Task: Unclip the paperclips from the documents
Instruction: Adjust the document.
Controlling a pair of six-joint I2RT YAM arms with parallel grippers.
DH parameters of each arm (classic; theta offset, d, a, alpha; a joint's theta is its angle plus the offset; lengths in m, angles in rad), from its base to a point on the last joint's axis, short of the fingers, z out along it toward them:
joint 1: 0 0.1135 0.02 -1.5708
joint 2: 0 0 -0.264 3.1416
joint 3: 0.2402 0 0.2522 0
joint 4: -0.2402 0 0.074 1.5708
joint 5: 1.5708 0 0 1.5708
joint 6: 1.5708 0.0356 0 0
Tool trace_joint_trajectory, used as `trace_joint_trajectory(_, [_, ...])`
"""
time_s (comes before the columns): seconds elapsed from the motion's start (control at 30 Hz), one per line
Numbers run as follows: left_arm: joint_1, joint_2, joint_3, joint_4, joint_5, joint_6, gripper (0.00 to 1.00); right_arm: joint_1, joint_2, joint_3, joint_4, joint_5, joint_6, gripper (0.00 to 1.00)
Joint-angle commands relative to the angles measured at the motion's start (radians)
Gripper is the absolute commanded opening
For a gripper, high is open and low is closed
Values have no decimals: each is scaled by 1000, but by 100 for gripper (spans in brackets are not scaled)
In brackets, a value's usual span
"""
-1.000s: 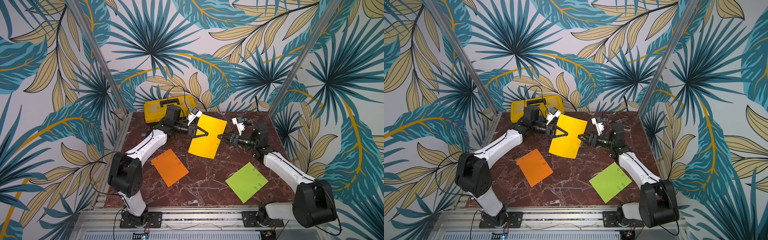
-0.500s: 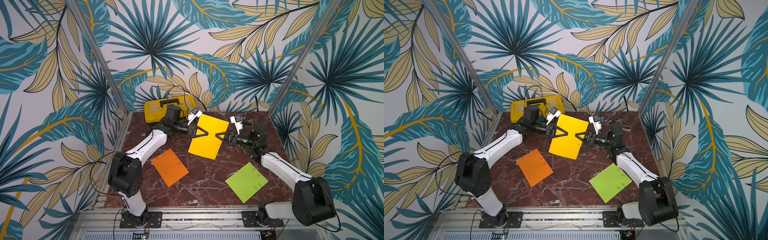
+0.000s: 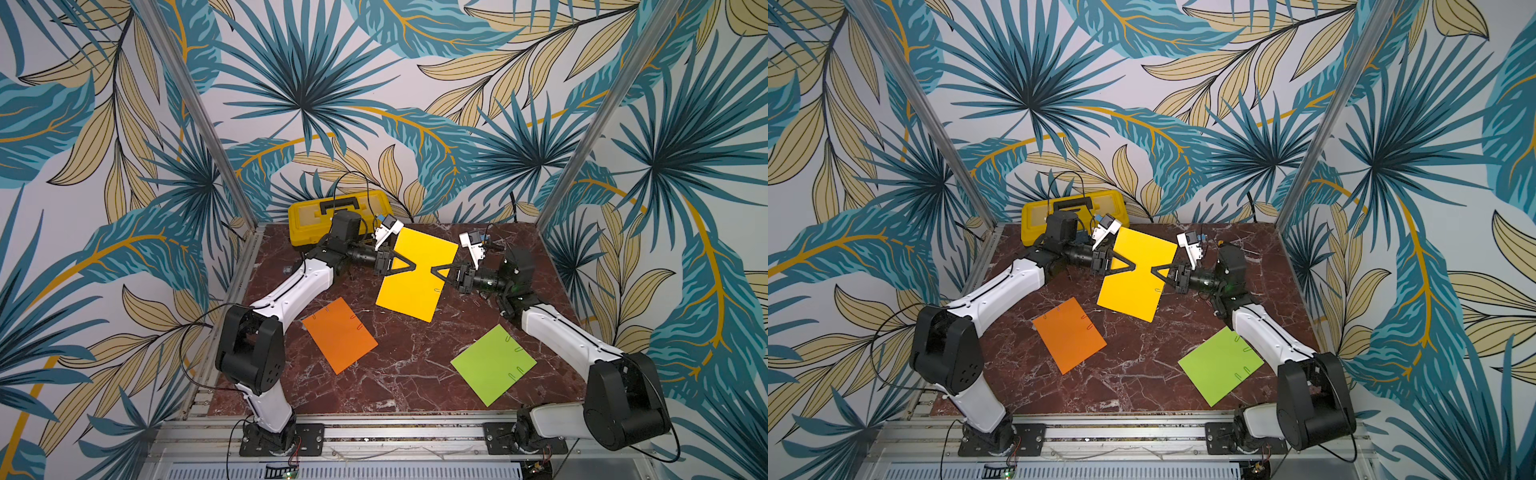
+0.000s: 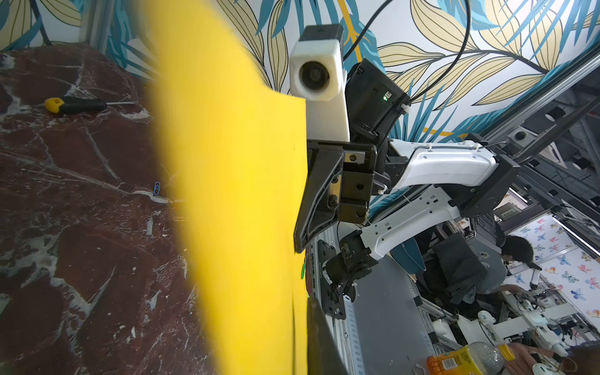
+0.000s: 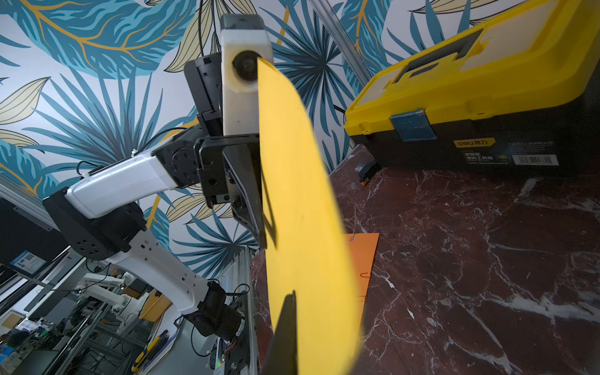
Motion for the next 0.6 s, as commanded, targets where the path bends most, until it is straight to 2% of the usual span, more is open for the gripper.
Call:
trace_joint_trajectory(0.0, [13, -38, -24, 13, 0, -3, 19, -3, 6, 4, 31, 20, 5, 0])
trace_joint_trajectory(0.3, [23, -56, -59, 14, 0, -5, 23, -17, 1, 32, 25, 21, 12, 0])
trace_joint_trajectory(0.57, [24, -47, -49, 14, -5, -7, 9, -17, 16, 47, -7, 1, 7, 0])
